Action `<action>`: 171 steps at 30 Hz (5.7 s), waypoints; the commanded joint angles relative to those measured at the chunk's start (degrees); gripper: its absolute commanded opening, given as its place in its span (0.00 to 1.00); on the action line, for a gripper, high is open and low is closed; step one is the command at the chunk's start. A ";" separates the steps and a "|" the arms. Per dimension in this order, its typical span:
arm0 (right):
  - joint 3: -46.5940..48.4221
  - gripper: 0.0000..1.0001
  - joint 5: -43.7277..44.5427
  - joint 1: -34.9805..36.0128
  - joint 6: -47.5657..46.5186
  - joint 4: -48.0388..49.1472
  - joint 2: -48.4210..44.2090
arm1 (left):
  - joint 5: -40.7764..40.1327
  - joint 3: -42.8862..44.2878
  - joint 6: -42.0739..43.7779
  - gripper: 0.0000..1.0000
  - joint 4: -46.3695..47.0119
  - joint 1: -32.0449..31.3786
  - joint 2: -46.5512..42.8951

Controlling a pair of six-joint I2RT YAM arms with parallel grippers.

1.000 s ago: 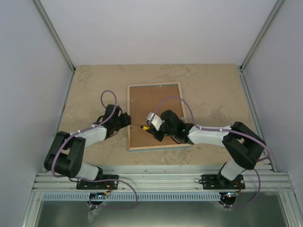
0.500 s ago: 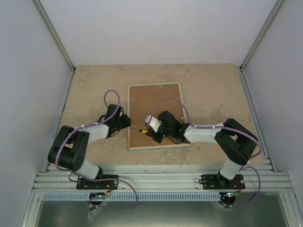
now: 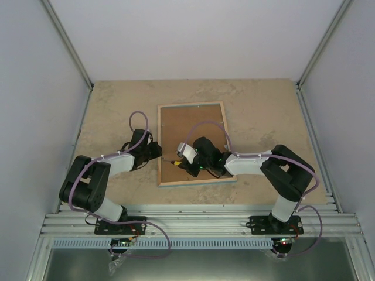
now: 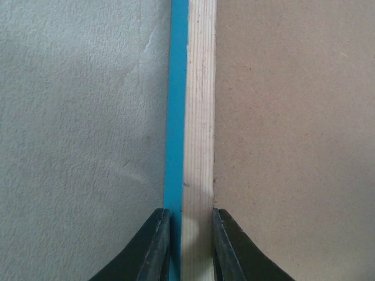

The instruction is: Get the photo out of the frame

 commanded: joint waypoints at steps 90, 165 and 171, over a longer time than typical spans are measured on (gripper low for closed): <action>-4.19 0.01 39.65 11.45 26.92 22.07 2.56 | 11.02 -4.60 -7.88 0.00 8.64 -2.02 -1.36; -9.30 0.00 30.70 15.90 27.00 16.78 -1.06 | -8.64 5.39 -6.96 0.00 -8.30 -4.56 7.43; -9.45 0.01 30.17 16.54 27.88 15.87 -0.92 | -8.43 5.44 -6.68 0.00 -8.28 -4.52 7.21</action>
